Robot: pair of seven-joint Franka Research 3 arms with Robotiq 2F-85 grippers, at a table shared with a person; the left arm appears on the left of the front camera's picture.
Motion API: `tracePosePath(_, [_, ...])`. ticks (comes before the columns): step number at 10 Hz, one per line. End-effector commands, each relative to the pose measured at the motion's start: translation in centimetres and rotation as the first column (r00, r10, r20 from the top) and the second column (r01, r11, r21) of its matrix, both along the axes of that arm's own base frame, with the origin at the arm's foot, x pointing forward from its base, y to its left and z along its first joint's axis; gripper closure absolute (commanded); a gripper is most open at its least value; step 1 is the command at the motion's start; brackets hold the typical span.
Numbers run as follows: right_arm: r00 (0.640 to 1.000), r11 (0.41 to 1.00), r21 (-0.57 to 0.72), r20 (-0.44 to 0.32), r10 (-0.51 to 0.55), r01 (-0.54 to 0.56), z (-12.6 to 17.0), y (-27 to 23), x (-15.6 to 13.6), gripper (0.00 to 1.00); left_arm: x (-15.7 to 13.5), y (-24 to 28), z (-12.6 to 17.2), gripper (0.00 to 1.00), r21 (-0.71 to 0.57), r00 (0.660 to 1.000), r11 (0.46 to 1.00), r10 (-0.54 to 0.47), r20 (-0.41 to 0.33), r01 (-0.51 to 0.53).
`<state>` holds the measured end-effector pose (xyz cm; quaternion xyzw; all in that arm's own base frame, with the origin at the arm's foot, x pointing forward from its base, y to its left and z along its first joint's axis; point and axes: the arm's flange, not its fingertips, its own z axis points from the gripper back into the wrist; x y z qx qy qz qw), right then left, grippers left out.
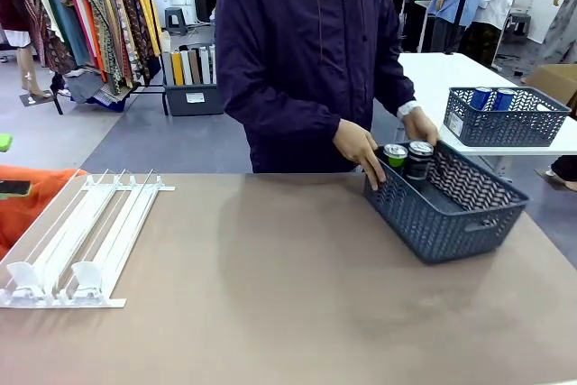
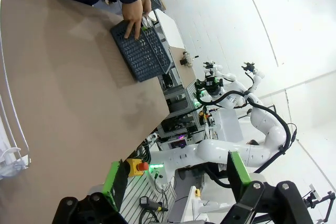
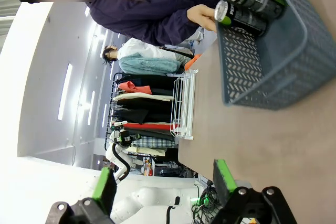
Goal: Retrieve and store the cans from the dispenser.
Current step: Pick up one can from the Automatic Can Dispenser and place it in the middle of the table.
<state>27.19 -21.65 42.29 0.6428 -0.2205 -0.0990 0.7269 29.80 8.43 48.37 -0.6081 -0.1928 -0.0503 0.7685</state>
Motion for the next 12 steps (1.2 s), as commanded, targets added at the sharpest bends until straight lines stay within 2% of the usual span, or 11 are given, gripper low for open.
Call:
tracePosePath(1, [1.0, 1.0, 0.0, 0.027, 0.001, -0.001, 0.25, -0.06, 0.2, 0.0, 0.12, -0.04, 0.24, 0.0, -0.015, 1.0, 1.0, 0.001, 0.017, 0.0])
tracePosePath(12, [1.0, 1.0, 0.0, 0.027, 0.001, -0.001, 0.25, -0.06, 0.2, 0.0, 0.12, -0.04, 0.24, 0.0, -0.015, 1.0, 1.0, 0.001, 0.017, 0.0])
